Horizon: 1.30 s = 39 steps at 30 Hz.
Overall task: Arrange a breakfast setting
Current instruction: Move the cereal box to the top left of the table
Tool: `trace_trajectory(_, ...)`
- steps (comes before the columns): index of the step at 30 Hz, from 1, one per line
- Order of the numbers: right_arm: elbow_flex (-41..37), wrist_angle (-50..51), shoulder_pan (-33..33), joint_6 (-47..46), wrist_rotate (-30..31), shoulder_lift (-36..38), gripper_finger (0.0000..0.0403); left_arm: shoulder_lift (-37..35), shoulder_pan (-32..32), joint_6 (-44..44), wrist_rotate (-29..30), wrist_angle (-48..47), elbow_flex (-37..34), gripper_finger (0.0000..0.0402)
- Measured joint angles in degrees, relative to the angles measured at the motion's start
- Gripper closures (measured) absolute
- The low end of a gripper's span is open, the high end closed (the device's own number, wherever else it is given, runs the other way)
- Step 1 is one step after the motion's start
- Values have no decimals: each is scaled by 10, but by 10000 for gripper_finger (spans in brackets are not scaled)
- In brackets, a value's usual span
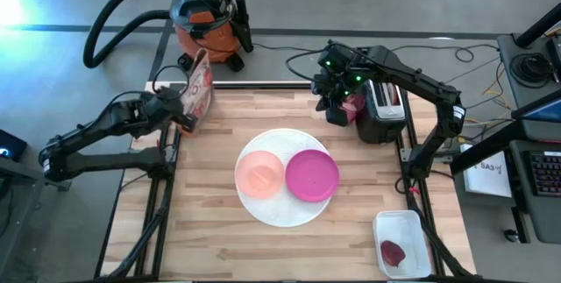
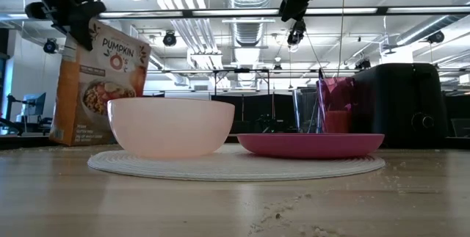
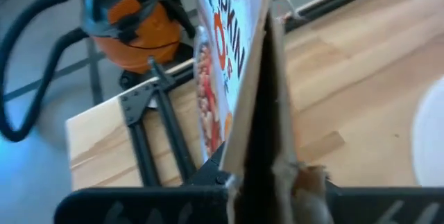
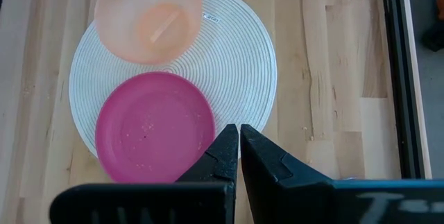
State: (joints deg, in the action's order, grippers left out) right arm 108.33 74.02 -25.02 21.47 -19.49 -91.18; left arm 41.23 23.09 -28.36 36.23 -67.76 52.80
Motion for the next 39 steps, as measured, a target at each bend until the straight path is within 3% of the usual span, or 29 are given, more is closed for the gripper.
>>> trace_trajectory(4, 0, 0, 0, 0, 0, 0, 394, 1, 0, -54, 33, 0, 0, 402)
trace_trajectory(18, 0, -13, 0, 0, 0, 0, 394, 9, 0, -130, 35, 5, -1, 396)
trace_trajectory(24, 0, -15, 0, 0, 0, 0, 394, 12, 0, -152, 82, 13, -1, 342)
trace_trajectory(31, 0, -15, 0, 0, 0, 0, 394, 12, 0, -121, 80, 12, 3, 258)
trace_trajectory(39, 0, -29, 0, 0, 0, 0, 394, 6, 0, -106, 37, -3, 74, 242)
